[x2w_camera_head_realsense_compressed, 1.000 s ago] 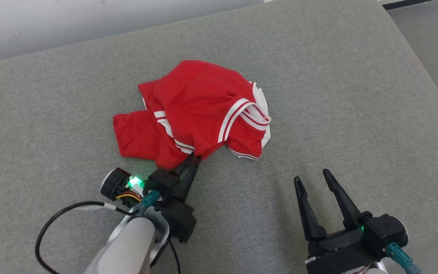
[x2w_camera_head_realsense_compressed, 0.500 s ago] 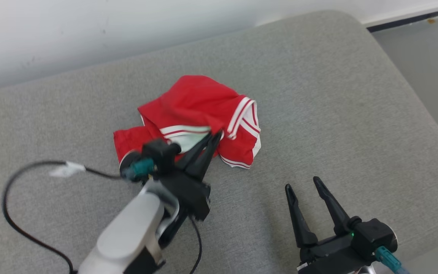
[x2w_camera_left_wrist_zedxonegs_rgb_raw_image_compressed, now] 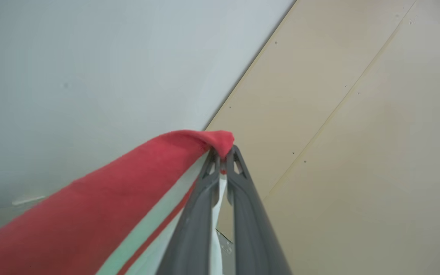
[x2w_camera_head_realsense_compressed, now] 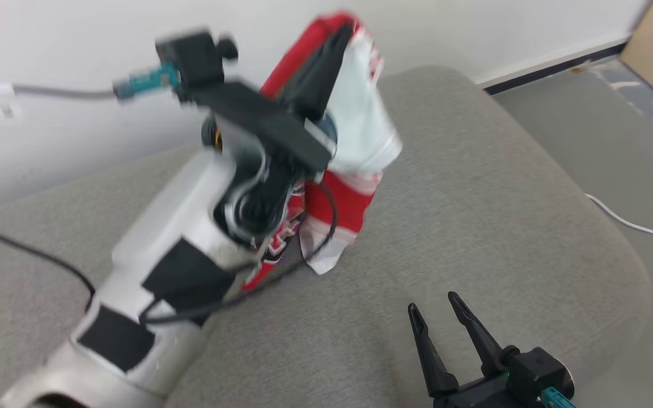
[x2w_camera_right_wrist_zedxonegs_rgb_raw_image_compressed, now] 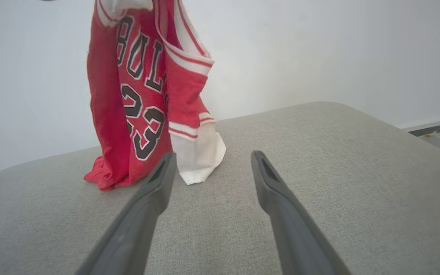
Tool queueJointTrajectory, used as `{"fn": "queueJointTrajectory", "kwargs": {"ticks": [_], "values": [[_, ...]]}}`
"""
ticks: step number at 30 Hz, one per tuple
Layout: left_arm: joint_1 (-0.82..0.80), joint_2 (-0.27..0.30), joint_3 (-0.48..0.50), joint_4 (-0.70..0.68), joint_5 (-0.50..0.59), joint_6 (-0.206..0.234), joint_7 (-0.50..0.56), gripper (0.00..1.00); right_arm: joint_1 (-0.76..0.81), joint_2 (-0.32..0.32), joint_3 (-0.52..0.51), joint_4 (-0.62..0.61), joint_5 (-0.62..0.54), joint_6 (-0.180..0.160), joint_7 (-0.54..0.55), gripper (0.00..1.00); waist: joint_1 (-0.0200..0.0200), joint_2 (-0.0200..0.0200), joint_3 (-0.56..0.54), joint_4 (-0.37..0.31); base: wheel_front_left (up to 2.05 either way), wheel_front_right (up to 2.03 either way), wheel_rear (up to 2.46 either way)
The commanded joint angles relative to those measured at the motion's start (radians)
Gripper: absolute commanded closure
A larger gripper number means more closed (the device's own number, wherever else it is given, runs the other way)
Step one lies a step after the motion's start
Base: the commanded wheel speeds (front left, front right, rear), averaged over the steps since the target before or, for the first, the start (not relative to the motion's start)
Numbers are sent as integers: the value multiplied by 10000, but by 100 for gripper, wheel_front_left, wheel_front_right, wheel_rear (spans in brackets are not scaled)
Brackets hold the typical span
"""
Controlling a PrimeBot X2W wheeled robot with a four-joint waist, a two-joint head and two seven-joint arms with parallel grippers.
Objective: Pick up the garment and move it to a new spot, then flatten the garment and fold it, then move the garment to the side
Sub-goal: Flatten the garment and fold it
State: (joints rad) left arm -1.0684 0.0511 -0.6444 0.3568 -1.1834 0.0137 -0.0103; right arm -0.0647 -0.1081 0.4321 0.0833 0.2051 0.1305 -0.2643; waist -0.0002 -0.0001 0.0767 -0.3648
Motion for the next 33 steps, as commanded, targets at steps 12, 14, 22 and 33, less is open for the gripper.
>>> {"fn": "queueJointTrajectory", "kwargs": {"ticks": [12, 14, 22, 33], "values": [[-3382, -3, 69, 1087, -2209, 1137, -2008, 100, 442, 91, -92, -30, -42, 4, -14, 0, 2, 1, -603, -643, 0, 0, 0], [-3278, -5, 115, 1524, -2458, 1194, -2157, 100, 492, 100, -145, -45, -60, 4, -14, 0, 2, 1, -618, -540, 0, 0, 0], [-1324, 28, 143, 3061, -3271, 1368, -2110, 100, 502, 25, -95, -78, -60, 4, -13, 0, 2, 1, -571, -18, 0, 0, 0], [2053, 1321, 1398, 4365, -3541, 653, -2534, 100, 497, -66, -159, -197, -117, 4, -13, 0, 2, 1, -326, 585, 0, 0, 0]]}}
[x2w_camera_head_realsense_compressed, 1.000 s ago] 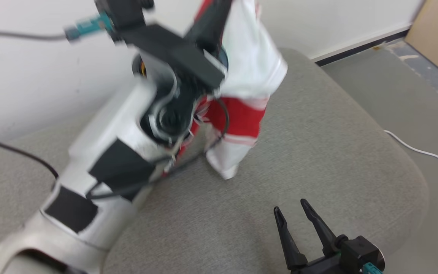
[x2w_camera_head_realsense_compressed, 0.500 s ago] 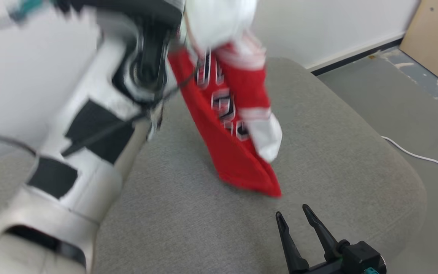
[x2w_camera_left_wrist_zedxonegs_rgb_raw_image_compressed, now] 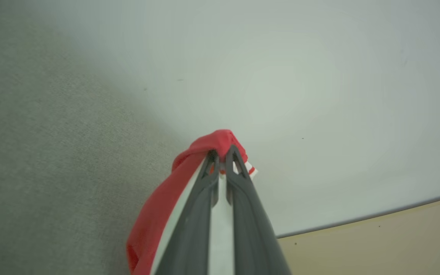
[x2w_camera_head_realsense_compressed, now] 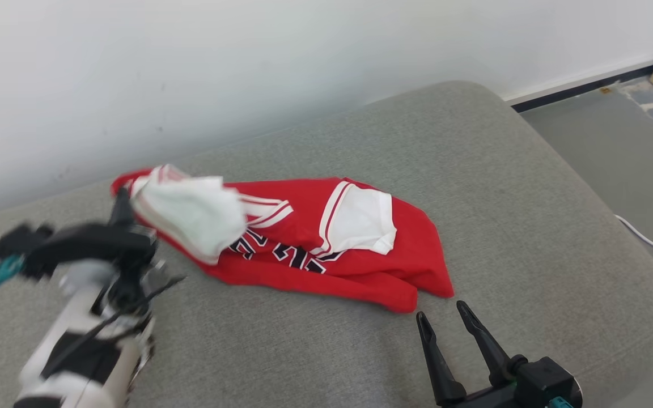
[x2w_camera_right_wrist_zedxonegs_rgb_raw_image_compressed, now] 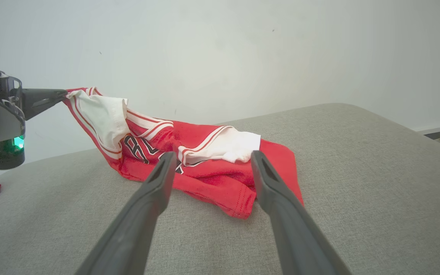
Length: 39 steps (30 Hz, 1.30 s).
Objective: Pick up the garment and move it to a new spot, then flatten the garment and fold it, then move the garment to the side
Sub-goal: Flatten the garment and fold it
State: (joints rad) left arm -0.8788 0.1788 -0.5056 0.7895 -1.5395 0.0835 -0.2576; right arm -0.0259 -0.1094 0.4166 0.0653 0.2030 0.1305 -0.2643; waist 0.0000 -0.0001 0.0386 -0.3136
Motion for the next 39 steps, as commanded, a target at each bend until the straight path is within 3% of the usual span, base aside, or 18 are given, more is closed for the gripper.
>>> {"fn": "queueJointTrajectory", "kwargs": {"ticks": [1, 9, 15, 22, 24, 25, 26, 31, 32, 33, 36, 37, 38, 39], "values": [[398, 177, 183, 72, 12, -107, -75, 100, 132, -65, -4, -21, -96, 4, -13, 0, 0, 1, 64, 114, 0, 0, 0], [2433, 1120, 1630, -285, 174, -364, -76, 100, 302, -192, -121, -25, -137, 4, -13, 0, 0, 1, -6, 528, 0, 0, 0], [4040, 1410, 2009, -1031, 311, -292, -79, 100, 363, -273, -175, -58, -157, 4, -13, 0, 0, 1, -126, 877, 0, 0, 0], [5578, 1692, 2389, -2119, 1406, -272, -80, 100, 379, -321, -112, -57, -173, 4, -13, 0, 0, 1, -187, 1117, 0, 0, 0], [5890, 1647, 2582, -2291, 1631, -268, -80, 85, 401, -331, -105, -48, -174, 4, -13, 0, 0, 1, -198, 1169, 0, 0, 0], [6015, 1610, 2668, -2372, 1777, -241, -80, 87, 419, -337, -104, -38, -167, 4, -13, 0, 0, 1, -208, 1195, 0, 0, 0], [6202, 1469, 2893, -2536, 1844, -160, -80, 99, 449, -353, -88, -18, -144, 4, -13, 0, 0, 1, -233, 1245, 0, 0, 0], [6586, 1399, 3190, -2844, 1957, -107, -81, 100, 454, -367, -41, 1, -126, 4, -13, 0, 0, 1, -279, 1319, 0, 0, 0], [6678, 1468, 3136, -2912, 2051, -106, -81, 96, 449, -364, -46, -2, -124, 4, -13, 0, 0, 1, -288, 1337, 0, 0, 0], [6802, 1700, 2938, -3055, 2398, -100, -80, 83, 455, -368, -90, -29, -129, 4, -13, 0, 0, 1, -289, 1398, 0, 0, 0], [6944, 2030, 2614, -3244, 3289, -23, -81, 67, 483, -387, -101, -32, -141, 4, -13, 0, 0, 1, -287, 1512, 0, 0, 0], [6958, 2235, 2430, -3305, 3812, 18, -81, 49, 487, -392, -111, -26, -136, 4, -13, 0, 0, 1, -283, 1552, 0, 0, 0], [7008, 2395, 2223, -3323, 4234, 69, -78, 19, 486, -396, -112, -27, -121, 4, -13, 0, 0, 1, -280, 1593, 0, 0, 0], [7054, 2481, 2107, -3359, 4581, 91, -78, 13, 478, -396, -106, -25, -110, 4, -13, 0, 0, 1, -277, 1631, 0, 0, 0]]}}
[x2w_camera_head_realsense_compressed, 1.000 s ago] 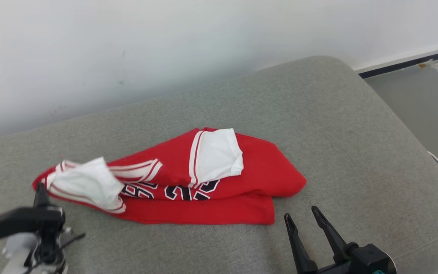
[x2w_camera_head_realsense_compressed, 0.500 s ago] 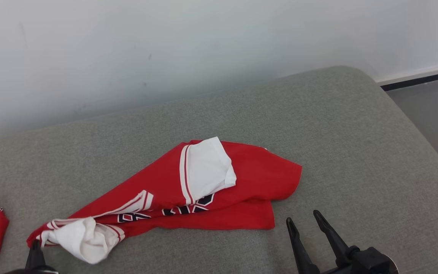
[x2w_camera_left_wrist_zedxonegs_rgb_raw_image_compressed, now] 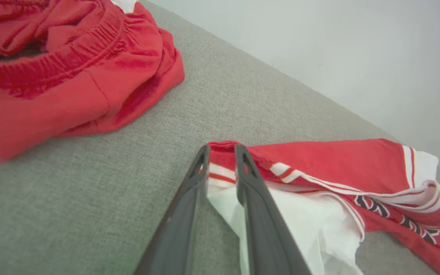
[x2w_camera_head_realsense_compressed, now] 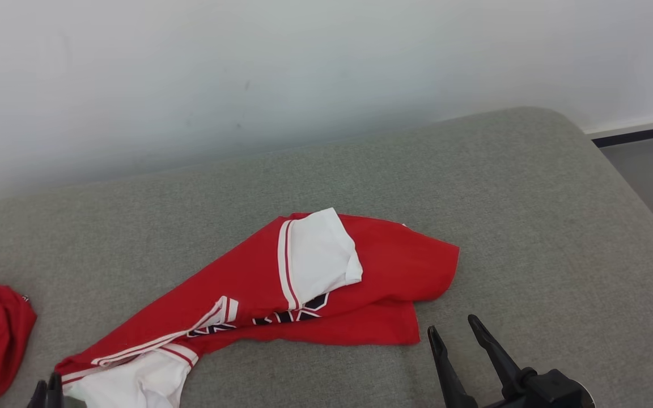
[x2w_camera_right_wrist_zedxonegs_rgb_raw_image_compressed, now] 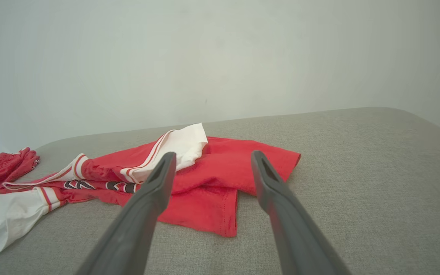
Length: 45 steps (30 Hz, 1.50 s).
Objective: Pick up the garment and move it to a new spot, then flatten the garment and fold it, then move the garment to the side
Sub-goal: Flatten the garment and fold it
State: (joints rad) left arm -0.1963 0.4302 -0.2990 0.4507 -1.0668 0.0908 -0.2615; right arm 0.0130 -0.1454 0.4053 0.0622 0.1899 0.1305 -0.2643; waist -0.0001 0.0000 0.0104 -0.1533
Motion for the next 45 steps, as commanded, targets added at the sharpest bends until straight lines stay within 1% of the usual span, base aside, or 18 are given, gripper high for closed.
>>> {"fn": "queueJointTrajectory", "kwargs": {"ticks": [1, 2, 6, 8, 10, 11, 13, 16, 18, 24, 28, 31, 32, 34, 37, 41, 45], "values": [[236, 81, -104, 2, 207, 30, -36, 8, 75, -33, 6, 10, 27, 4, -13, 0, 1, 0, 9, 66, 0, 0, 0], [198, 354, -273, -35, 882, 100, -35, 0, 30, -16, 18, 13, 36, 4, -13, 0, 1, 0, 14, 129, 0, 0, 0], [355, 536, -321, -190, 1761, 320, -35, 0, -17, -4, 27, -2, 46, 4, -13, 0, 1, 0, 27, 218, 0, 0, 0], [521, 485, 35, -594, 2263, 472, -35, 0, -25, 6, 27, -10, 50, 4, -13, 0, 1, 0, 38, 268, 0, 0, 0], [767, 272, 389, -993, 2499, 602, -34, 0, -29, 9, -1, -8, 49, 4, -13, 0, 1, 0, 41, 312, 0, 0, 0], [1061, 130, 798, -1489, 2919, 697, -35, 0, -38, 32, -27, -3, 44, 4, -13, 0, 1, 0, 35, 356, 0, 0, 0], [1415, -140, 1217, -2049, 3347, 785, -34, 0, -41, 53, -61, 6, 29, 4, -13, 0, 1, 0, 14, 416, 0, 0, 0], [2011, -609, 1724, -2794, 4031, 848, -34, 0, -10, 78, -114, 25, -5, 4, -13, 0, 1, 0, -34, 533, 0, 0, 0], [2406, -1033, 1984, -3213, 4275, 827, -34, 0, 41, 80, -165, 34, -15, 4, -13, 0, 1, 0, -73, 622, 0, 0, 0], [3300, -1950, 2422, -4250, 5503, 554, -34, 0, 180, 60, -262, 102, -4, 4, -13, 0, 1, 0, -162, 938, 0, 0, 0], [3679, -2478, 2569, -4717, 6296, 157, -34, 0, 235, 61, -362, 133, -19, 4, -13, 0, 1, 0, -203, 1168, 0, 0, 0], [3841, -2845, 2703, -4933, 6854, -122, -34, 0, 318, 84, -506, 231, -86, 4, -13, 0, 1, 0, -225, 1328, 0, 0, 0], [3841, -2845, 2703, -4933, 6854, -122, -34, 0, 318, 84, -506, 231, -86, 4, -13, 0, 1, 0, -225, 1328, 0, 0, 0], [3904, -3031, 2746, -5004, 7242, -304, -34, 0, 379, 139, -622, 407, -14, 4, -13, 0, 1, 0, -242, 1447, 0, 0, 0], [4093, -3294, 2751, -5067, 7713, -520, -34, 0, 279, 153, -888, 983, 243, 4, -13, 0, 1, 0, -264, 1598, 0, 0, 0], [4218, -3551, 2677, -5024, 8051, -740, -34, 0, -113, 138, -1250, 2302, 280, 4, -13, 0, 1, 0, -260, 1808, 0, 0, 0], [4182, -3670, 2625, -4912, 8299, -931, -34, 0, -607, 78, -1332, 3523, 218, 4, -13, 0, 1, 0, -193, 1994, 0, 0, 0]]}}
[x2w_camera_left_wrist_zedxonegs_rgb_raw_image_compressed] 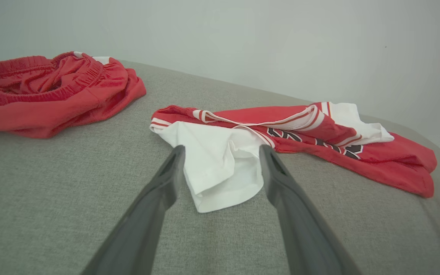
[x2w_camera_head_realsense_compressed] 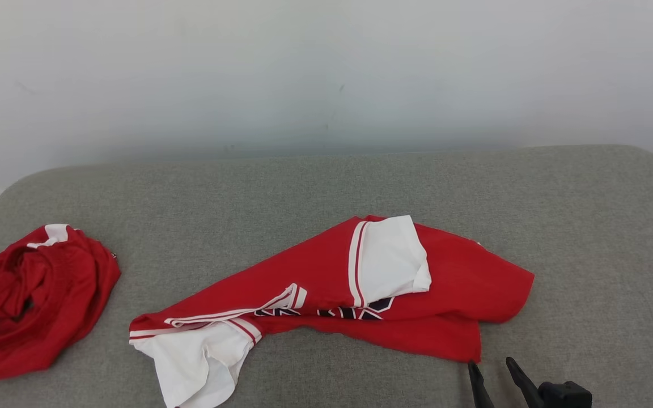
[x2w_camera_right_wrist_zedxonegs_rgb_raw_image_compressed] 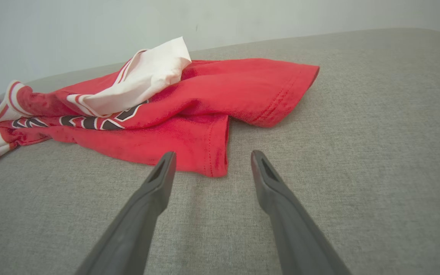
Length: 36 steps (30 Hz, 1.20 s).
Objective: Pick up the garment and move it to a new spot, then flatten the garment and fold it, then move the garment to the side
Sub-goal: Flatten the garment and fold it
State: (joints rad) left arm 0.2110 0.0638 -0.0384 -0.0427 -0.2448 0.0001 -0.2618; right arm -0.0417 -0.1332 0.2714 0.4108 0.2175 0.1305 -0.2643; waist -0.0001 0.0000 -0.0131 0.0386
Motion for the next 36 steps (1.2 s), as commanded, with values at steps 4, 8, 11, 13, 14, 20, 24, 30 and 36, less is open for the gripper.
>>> {"fn": "queueJointTrajectory", "kwargs": {"ticks": [4, 8, 11, 13, 14, 20, 24, 30, 36], "values": [[-78, -90, -82, 227, 290, -244, -30, 0, -784, -122, 157, 1303, 113, 4, -13, 0, 1, 0, 138, 299, 0, 0, 0], [-161, -118, -134, 336, 379, -360, -30, 0, -1120, -150, 240, 1997, 214, 4, -13, 0, 1, 0, 170, 424, 0, 0, 0], [-157, -128, -202, 461, 456, -432, -30, 0, -1312, -104, 109, 2340, 136, 4, -13, 0, 1, 0, 182, 519, 0, 0, 0], [-192, -132, -256, 547, 509, -498, -30, 0, -1357, -58, -83, 2489, -71, 4, -13, 0, 1, 0, 236, 570, 0, 0, 0], [-215, -133, -279, 571, 539, -501, -30, 0, -1392, -24, -152, 2528, -164, 4, -13, 0, 1, 0, 254, 584, 0, 0, 0], [-297, -134, -294, 718, 556, -552, -30, 0, -1571, 117, -399, 2637, -600, 4, -13, 0, 1, 0, 354, 575, 0, 0, 0], [-307, -135, -332, 783, 591, -565, -30, 0, -1727, 162, -332, 2776, -835, 4, -13, 77, 1, 0, 393, 545, 0, 0, 0], [-410, -135, -298, 829, 617, -570, -30, 0, -1914, 120, -292, 3008, -932, 4, -13, 100, 1, 0, 466, 500, 0, 0, 0], [-479, -135, -219, 872, 662, -582, -30, 0, -1815, -122, -318, 2841, -978, 4, -13, 100, 1, 0, 507, 413, 0, 0, 0]]}}
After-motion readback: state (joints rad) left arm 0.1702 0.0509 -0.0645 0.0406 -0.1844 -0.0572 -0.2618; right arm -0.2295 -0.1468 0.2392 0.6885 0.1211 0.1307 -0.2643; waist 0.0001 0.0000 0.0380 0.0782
